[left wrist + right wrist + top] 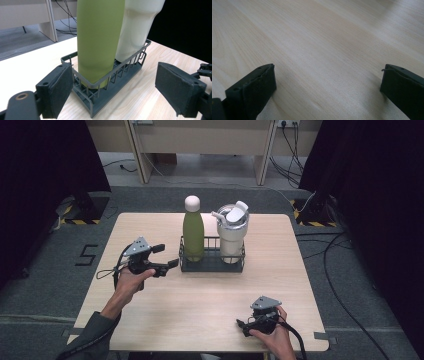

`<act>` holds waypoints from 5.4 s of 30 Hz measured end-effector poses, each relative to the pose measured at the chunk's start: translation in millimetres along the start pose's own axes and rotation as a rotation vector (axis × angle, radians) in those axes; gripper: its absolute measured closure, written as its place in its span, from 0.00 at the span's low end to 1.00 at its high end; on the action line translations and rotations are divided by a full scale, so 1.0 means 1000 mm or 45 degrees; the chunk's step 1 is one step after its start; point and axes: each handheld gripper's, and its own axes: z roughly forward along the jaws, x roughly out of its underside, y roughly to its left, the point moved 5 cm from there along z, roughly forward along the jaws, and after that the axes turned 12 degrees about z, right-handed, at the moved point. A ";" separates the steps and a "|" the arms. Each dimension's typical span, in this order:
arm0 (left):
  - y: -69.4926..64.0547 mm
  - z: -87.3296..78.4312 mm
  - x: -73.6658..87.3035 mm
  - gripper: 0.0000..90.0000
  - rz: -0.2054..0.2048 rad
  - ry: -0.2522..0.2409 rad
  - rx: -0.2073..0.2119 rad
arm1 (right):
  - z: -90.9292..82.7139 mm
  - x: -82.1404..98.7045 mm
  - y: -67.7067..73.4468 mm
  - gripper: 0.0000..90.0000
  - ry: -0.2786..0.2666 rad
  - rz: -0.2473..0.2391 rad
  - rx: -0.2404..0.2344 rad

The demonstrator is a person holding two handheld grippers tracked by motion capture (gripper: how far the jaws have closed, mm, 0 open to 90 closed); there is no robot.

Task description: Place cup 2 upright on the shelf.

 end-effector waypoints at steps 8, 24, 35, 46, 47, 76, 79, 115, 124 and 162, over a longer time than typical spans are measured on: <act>-0.003 -0.010 0.003 0.16 -0.003 -0.010 -0.002 | 0.000 0.000 0.000 0.00 0.001 0.000 0.000; -0.010 -0.028 0.013 0.16 0.001 -0.008 0.001 | 0.000 0.000 0.000 0.00 0.001 0.000 0.000; -0.015 -0.037 0.022 0.16 -0.002 0.010 0.003 | 0.000 0.000 0.000 0.00 0.002 0.002 0.000; -0.018 -0.045 0.032 0.16 -0.017 0.009 -0.001 | 0.000 0.000 0.000 0.00 0.002 0.002 0.000; -0.019 -0.046 0.033 0.16 -0.018 0.009 -0.001 | 0.000 0.000 0.000 0.00 0.001 0.000 0.000; -0.036 -0.064 0.059 0.16 -0.018 0.031 0.014 | 0.000 0.000 0.000 0.00 0.001 0.002 0.001; -0.039 -0.065 0.062 0.16 -0.010 0.041 0.017 | 0.000 0.000 0.000 0.00 0.001 0.001 0.001; -0.067 -0.070 0.106 0.17 0.021 0.143 0.053 | 0.000 0.000 0.000 0.00 0.001 0.001 0.001; -0.073 -0.069 0.120 0.17 0.051 0.230 0.054 | 0.000 0.000 0.000 0.00 0.001 0.001 0.001; -0.086 -0.082 0.152 0.17 0.110 0.467 0.001 | 0.000 0.000 0.000 0.00 0.001 0.000 0.001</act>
